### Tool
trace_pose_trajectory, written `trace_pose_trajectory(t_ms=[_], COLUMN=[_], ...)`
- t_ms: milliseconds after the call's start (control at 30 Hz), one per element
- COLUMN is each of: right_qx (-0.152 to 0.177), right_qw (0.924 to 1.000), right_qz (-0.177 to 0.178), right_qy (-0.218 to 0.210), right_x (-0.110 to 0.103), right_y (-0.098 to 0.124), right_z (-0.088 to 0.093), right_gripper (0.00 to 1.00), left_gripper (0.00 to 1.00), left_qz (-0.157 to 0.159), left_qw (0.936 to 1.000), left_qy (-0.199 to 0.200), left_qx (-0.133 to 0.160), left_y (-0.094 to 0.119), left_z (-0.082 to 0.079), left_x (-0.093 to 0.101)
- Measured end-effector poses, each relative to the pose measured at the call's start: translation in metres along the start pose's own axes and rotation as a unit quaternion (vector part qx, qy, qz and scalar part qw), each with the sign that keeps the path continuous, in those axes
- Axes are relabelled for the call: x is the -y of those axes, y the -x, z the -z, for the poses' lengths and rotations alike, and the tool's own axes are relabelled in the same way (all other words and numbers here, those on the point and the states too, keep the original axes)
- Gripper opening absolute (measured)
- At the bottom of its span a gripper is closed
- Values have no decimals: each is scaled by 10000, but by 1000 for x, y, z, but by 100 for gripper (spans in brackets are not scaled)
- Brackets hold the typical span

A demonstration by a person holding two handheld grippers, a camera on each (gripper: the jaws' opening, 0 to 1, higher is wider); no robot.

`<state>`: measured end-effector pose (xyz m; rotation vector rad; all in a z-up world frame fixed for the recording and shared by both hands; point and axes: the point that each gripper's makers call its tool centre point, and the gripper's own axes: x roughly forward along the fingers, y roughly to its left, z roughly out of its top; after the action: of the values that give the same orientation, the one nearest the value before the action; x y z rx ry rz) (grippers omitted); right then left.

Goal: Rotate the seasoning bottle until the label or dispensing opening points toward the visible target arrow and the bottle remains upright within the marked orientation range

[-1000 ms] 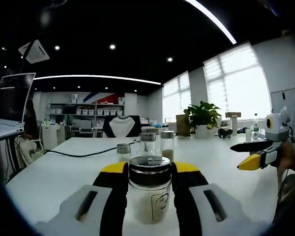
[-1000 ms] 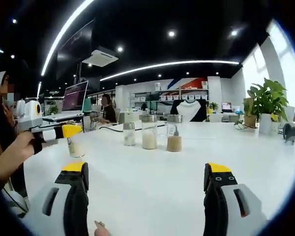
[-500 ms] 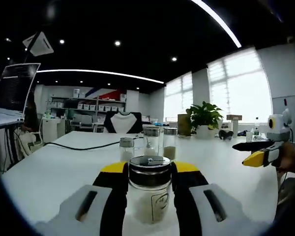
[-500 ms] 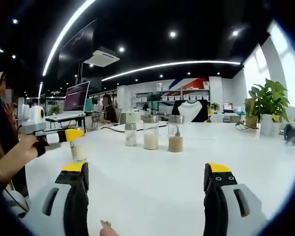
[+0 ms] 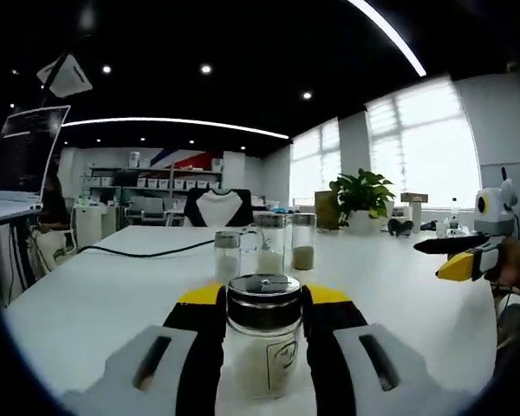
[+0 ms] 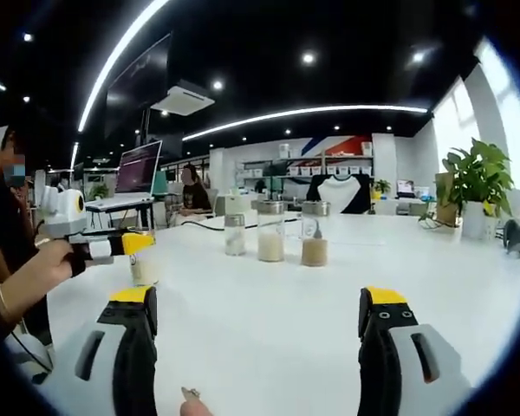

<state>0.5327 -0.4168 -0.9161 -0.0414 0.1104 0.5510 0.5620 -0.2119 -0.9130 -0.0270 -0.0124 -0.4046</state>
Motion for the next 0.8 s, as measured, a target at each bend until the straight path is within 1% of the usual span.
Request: trace_pose_trajectory(t_ms=[67,100,167,200,467,800], right_qx=[-9,-14,-27,-27,-22,-94], right_qw=[10000,10000,10000,10000,10000,9999], right_qz=[-22,-48,-62,-63,-25,-60], right_qy=[12,4,-10,-12,-49,-30], right_x=[-2,-3,-3,-3,2,1], right_y=[-1,-1,-1,-1,0,-1], right_z=[1,1,1,1,1,4], right_gripper=[99,98,98,98,98,96], left_gripper=[36,36,37,37,37,37], left_qz=[47,43,47,68,76,69], left_qw=[9998,9998,9998,9999,9999,10000], left_qy=[118,101,59,-69,-50,-66], left_qx=[123,179,170,108,52,-15], left_y=[0,-1,-1,-3,-4,-4], left_z=[0,-1,-1,0,-1,-1], left_x=[2,3,5,6,3,2])
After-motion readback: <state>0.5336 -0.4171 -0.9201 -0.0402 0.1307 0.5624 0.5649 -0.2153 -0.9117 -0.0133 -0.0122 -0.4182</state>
